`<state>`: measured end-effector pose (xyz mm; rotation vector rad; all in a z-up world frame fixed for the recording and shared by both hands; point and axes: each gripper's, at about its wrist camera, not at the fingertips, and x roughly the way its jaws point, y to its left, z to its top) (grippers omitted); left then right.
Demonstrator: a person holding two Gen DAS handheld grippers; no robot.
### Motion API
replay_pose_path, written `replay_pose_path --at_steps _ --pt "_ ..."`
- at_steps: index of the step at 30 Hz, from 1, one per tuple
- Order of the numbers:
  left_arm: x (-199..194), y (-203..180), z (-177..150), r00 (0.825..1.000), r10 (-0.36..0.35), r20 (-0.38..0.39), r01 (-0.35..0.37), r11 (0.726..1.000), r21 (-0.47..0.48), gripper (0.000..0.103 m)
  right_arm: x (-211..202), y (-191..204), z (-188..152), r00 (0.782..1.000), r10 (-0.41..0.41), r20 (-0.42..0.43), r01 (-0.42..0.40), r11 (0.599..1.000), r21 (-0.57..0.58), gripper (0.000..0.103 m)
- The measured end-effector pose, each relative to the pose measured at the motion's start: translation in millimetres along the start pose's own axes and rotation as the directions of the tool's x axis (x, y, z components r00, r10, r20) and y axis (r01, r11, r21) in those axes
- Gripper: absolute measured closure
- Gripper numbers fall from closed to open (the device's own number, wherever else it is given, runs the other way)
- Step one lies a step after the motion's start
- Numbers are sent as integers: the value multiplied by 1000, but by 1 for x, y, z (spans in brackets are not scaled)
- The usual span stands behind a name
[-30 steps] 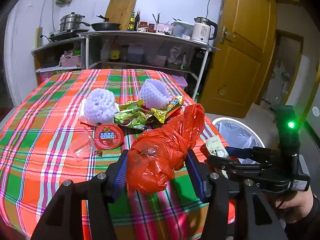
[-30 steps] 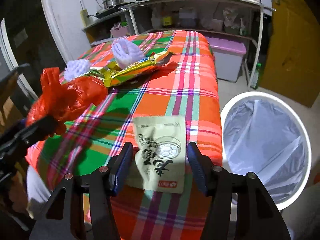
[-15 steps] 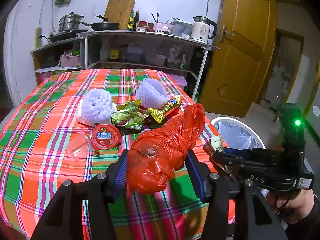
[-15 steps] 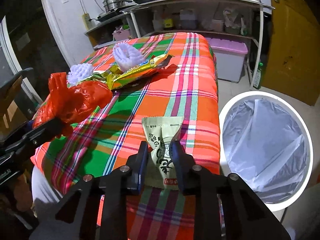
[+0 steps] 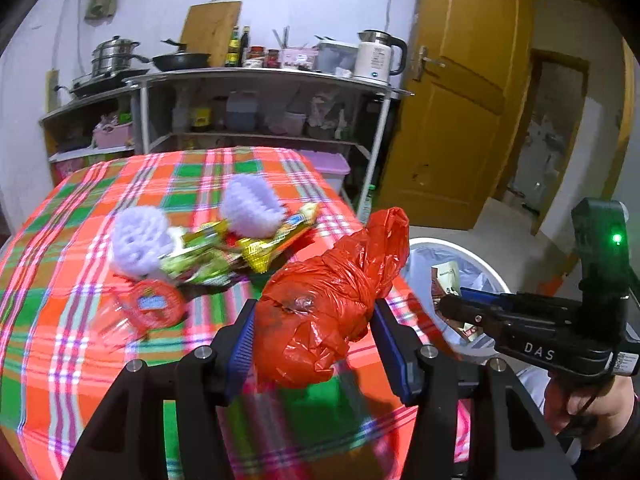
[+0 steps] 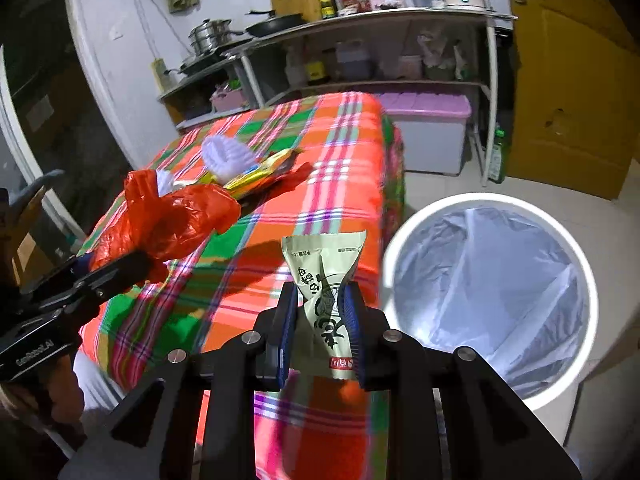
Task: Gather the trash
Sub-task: 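Carry the red bag and beige packet in both tools over the white bin, then open both tools to drop the red bag and beige packet into the bin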
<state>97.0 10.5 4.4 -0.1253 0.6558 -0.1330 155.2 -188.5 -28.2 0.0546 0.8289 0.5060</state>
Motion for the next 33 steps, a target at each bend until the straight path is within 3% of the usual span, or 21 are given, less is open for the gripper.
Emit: replay_pose_path --at_steps 10,19,33 --pt "39 -64 20 994 -109 -17 110 989 94 47 -28 -57 -8 995 -92 36 88 991 100 78" --pt "84 -112 24 979 -189 -78 199 968 151 47 -28 -108 -19 988 -153 -3 151 968 199 77" --pt "135 -137 14 962 -197 -191 227 962 151 46 -8 -151 -26 983 -169 -65 181 945 273 60"
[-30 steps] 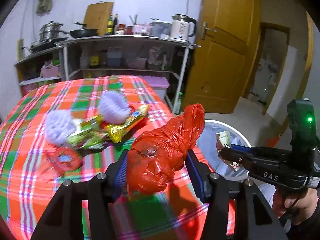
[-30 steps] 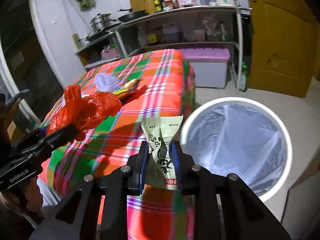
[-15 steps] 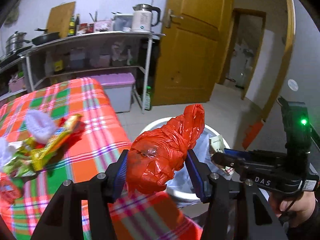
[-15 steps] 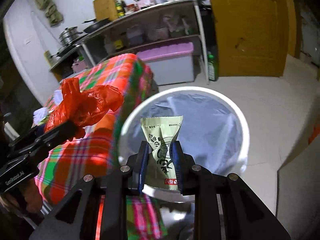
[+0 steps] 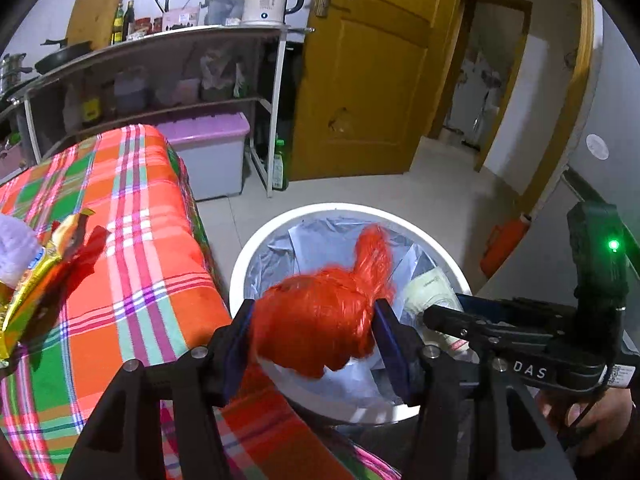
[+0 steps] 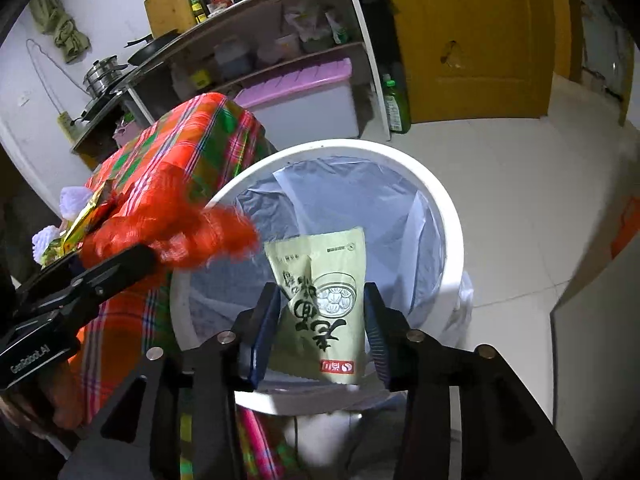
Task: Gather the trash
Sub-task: 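Open both tools to drop the red bag and beige packet into the bin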
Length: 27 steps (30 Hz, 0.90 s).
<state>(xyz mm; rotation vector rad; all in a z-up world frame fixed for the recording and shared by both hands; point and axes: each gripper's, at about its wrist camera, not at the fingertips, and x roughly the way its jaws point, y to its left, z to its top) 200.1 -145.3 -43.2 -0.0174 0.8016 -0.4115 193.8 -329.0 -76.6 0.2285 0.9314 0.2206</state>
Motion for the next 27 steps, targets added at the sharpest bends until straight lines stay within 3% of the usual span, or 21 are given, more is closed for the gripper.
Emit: replay_pose_path --at_steps 7,14,18,27 --pt "-1 7 1 1000 -5 2 5 1000 -23 45 0 -1 1 1000 1 8 -1 1000 -1 60" --pt "-30 15 0 997 2 75 2 998 -60 45 -20 9 2 998 13 62 -12 1000 -22 60" --pt "-54 20 -3 991 25 130 -15 997 -80 45 -36 21 3 994 33 100 -29 999 -41 60" --pt "-100 43 -18 977 125 172 -105 987 -120 45 -58 66 -3 983 115 140 -97 987 -126 57"
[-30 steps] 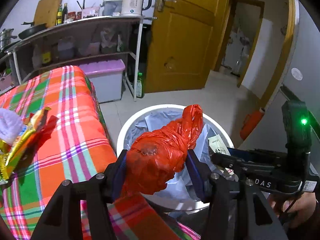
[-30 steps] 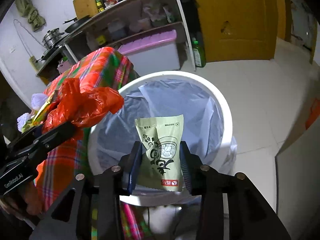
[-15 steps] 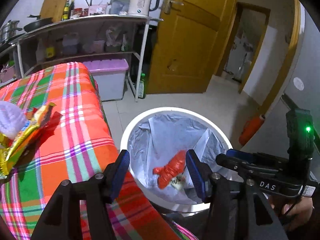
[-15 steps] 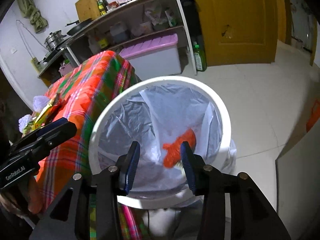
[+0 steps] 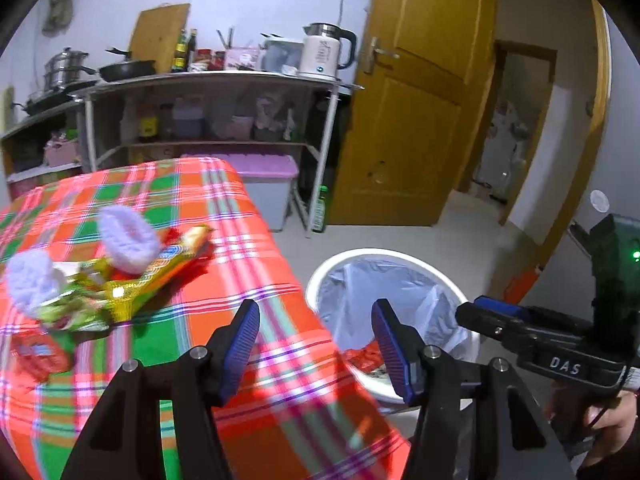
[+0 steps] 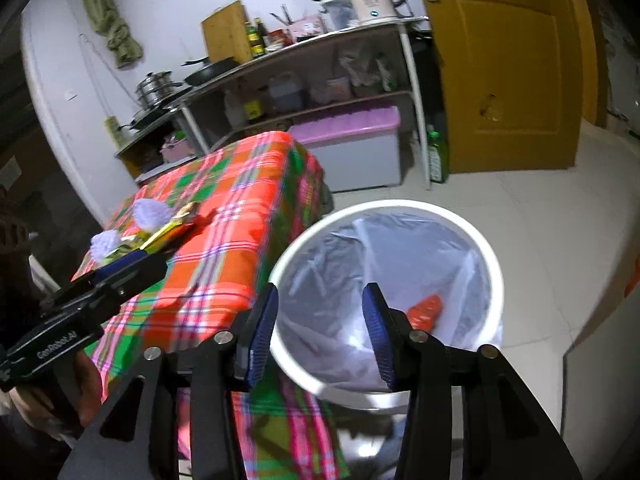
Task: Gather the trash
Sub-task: 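Open both tools to drop the red bag and beige packet into the bin, then move the left tool to the table and grasp the clear plastic cup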
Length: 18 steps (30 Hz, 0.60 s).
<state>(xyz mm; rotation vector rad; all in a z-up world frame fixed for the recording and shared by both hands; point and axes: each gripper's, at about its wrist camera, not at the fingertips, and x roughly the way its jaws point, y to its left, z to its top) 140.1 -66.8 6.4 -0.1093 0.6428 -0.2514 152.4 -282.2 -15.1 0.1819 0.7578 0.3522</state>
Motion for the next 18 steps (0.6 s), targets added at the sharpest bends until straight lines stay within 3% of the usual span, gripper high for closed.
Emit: replay_pose_path --at_steps 10,18 --pt "-38 49 -16 993 108 36 -107 993 -46 45 11 51 0 996 77 -40 -80 995 -60 57" --pt "-62 90 -27 979 200 49 -195 976 -99 45 23 80 1 990 125 -69 -132 986 -100 57"
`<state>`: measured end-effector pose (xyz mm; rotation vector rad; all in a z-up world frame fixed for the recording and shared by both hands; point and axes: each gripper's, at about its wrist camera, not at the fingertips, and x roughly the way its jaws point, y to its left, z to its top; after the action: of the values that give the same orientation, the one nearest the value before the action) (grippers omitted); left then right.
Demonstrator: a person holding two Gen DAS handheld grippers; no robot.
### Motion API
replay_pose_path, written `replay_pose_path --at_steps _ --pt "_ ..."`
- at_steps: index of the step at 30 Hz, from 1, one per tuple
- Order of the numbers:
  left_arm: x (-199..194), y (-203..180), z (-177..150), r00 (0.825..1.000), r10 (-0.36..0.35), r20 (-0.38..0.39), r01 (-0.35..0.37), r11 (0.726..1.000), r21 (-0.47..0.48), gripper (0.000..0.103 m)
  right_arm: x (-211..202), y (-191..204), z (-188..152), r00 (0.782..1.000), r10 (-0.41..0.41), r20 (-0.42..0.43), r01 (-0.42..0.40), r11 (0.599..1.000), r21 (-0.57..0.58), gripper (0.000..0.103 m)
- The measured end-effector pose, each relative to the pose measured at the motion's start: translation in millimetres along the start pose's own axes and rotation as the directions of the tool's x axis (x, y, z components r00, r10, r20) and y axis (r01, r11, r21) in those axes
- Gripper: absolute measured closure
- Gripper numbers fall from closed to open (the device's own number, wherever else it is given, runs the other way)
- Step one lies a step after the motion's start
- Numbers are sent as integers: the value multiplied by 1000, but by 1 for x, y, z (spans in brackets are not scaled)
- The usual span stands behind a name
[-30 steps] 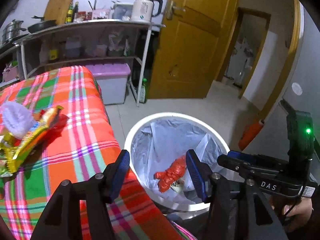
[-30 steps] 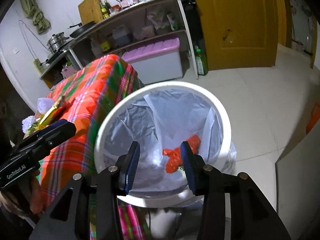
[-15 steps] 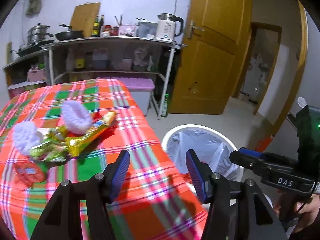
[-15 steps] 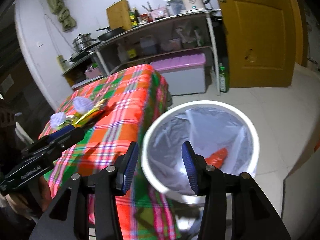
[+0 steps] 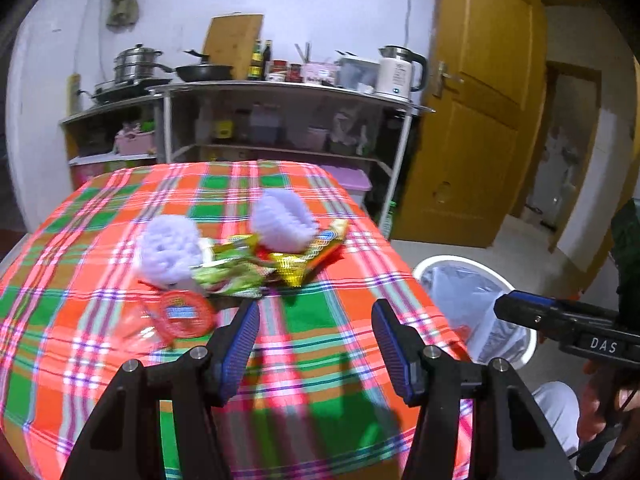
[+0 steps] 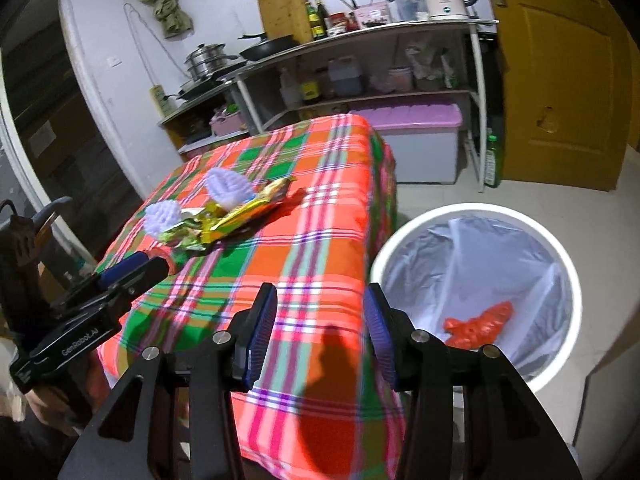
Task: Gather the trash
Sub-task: 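Move the left tool to the table and grasp the clear plastic cup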
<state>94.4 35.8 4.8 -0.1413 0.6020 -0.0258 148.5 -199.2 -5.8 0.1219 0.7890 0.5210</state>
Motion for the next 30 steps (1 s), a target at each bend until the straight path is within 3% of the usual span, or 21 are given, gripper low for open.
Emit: replay_pose_path --at_steps 13,30 --pt "-3 84 0 986 169 3 -168 982 -89 45 38 33 10 997 40 -60 -43 998 -43 57" --pt "36 137 -12 976 167 -141 -201 935 -291 44 77 49 20 993 53 -110 -61 996 -64 57"
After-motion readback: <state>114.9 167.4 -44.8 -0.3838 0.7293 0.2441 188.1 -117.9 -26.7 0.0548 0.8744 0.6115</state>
